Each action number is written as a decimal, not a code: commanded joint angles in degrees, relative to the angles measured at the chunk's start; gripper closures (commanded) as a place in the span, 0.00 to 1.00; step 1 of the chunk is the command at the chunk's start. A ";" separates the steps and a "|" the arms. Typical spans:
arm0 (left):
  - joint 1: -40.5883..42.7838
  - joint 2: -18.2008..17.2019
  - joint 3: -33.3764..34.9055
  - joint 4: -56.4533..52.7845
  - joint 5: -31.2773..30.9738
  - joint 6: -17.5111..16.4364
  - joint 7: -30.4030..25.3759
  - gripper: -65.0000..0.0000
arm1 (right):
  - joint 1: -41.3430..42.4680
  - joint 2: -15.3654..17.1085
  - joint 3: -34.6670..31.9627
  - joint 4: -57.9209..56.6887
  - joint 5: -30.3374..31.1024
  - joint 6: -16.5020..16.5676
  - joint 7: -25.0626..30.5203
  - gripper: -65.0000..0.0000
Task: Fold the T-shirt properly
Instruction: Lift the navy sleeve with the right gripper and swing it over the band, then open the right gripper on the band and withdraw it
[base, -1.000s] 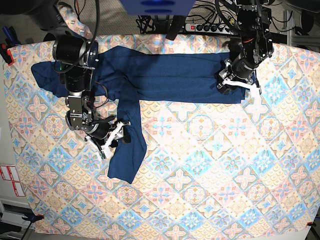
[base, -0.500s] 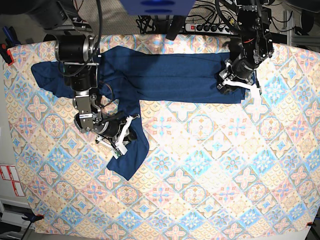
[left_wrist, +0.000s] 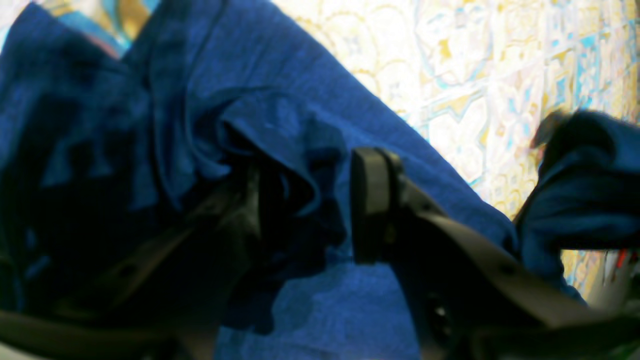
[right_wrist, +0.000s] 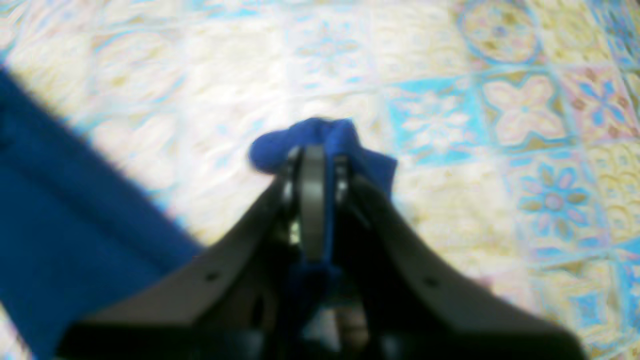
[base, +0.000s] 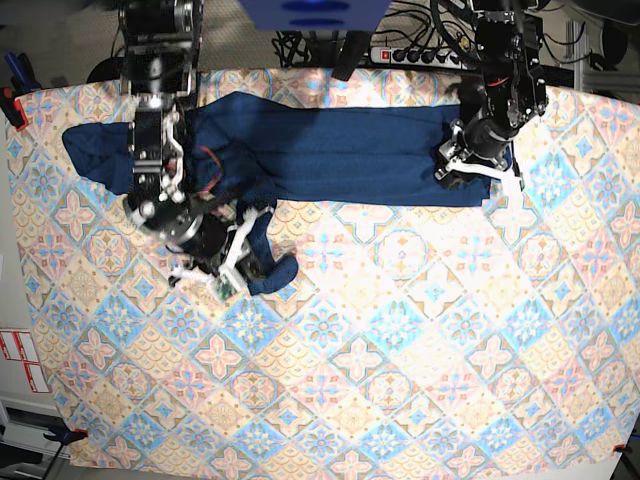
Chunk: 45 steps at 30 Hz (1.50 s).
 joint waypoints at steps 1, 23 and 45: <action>-0.24 -0.33 -0.13 1.08 -0.69 -0.47 -0.57 0.65 | -0.67 -0.35 -1.89 2.92 0.93 0.28 1.33 1.00; -0.24 -0.33 -0.13 0.91 -0.69 -0.47 -0.66 0.65 | -15.44 -2.81 -20.70 14.87 -4.52 0.28 1.51 1.00; 0.20 0.02 -0.13 0.91 -0.69 -0.47 -0.66 0.65 | -6.04 -6.41 -36.26 3.62 -18.32 0.28 1.77 0.99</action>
